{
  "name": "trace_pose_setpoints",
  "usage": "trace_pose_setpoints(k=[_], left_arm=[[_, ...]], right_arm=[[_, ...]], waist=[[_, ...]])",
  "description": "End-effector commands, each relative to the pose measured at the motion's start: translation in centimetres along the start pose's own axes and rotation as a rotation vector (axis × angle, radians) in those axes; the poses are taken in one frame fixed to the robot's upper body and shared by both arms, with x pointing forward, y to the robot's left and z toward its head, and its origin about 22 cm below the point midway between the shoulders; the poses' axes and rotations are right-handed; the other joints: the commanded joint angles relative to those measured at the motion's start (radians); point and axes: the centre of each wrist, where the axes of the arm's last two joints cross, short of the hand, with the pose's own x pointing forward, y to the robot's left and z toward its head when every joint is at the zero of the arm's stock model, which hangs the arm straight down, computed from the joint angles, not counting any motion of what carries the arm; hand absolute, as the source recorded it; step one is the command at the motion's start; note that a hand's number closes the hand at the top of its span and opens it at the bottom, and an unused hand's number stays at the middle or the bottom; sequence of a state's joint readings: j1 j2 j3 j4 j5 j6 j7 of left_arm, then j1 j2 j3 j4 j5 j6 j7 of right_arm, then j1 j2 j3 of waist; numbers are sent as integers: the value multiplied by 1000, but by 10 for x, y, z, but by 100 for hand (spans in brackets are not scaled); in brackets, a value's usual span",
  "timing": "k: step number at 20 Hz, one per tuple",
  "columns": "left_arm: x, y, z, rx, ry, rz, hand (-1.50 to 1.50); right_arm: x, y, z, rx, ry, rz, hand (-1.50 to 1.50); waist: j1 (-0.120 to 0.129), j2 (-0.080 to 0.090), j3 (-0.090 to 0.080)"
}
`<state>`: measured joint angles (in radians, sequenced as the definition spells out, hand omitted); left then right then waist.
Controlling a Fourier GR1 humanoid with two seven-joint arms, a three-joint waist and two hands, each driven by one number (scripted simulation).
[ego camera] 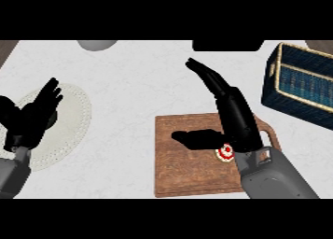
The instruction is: Pick the cupcake from the cutting board and place it in the basket
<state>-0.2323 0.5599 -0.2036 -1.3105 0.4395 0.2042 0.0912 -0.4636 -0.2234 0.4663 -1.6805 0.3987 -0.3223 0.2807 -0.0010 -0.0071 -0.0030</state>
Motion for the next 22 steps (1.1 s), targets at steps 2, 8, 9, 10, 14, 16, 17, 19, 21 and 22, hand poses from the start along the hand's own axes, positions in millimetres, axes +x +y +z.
trace_pose_setpoints(k=[2, 8, 9, 10, 14, 16, 17, 19, 21, 22], left_arm=[[1, 2, -1, 18, 18, -6, 0], [-12, 7, 8, 22, 32, -15, 0], [-2, 14, 6, 10, 28, -4, 0], [-1, 11, 2, 22, 22, -10, 0], [-1, 6, 8, 17, 19, 2, 0], [8, 14, 7, 25, 19, -3, 0], [2, 22, 3, 46, 18, -1, 0], [-5, 8, 5, 26, 23, -3, 0], [-6, 3, 10, 48, 17, 1, 0], [-8, 12, 17, 28, 20, -7, 0]], right_arm=[[28, -24, -21, 64, 228, 240, -150], [53, -76, -47, 19, 494, 611, -150], [69, -86, -54, 11, 525, 610, -150], [85, -98, -54, 19, 528, 621, -150], [98, -122, -56, 222, 601, 616, -150], [94, -121, -47, 314, 622, 587, -150], [85, -129, -48, 350, 632, 543, -150], [92, -137, -46, 373, 641, 535, -150], [99, -149, -33, 374, 641, 504, -150], [93, -161, -28, 366, 637, 447, -150]], waist=[[-21, -10, -3], [-26, -17, -4], [-20, -15, -3], [-29, -12, -2], [-25, -12, 0], [-32, -14, 1], [-35, -6, 0], [-30, -5, 1], [-31, -9, 1], [-20, -6, 2]])
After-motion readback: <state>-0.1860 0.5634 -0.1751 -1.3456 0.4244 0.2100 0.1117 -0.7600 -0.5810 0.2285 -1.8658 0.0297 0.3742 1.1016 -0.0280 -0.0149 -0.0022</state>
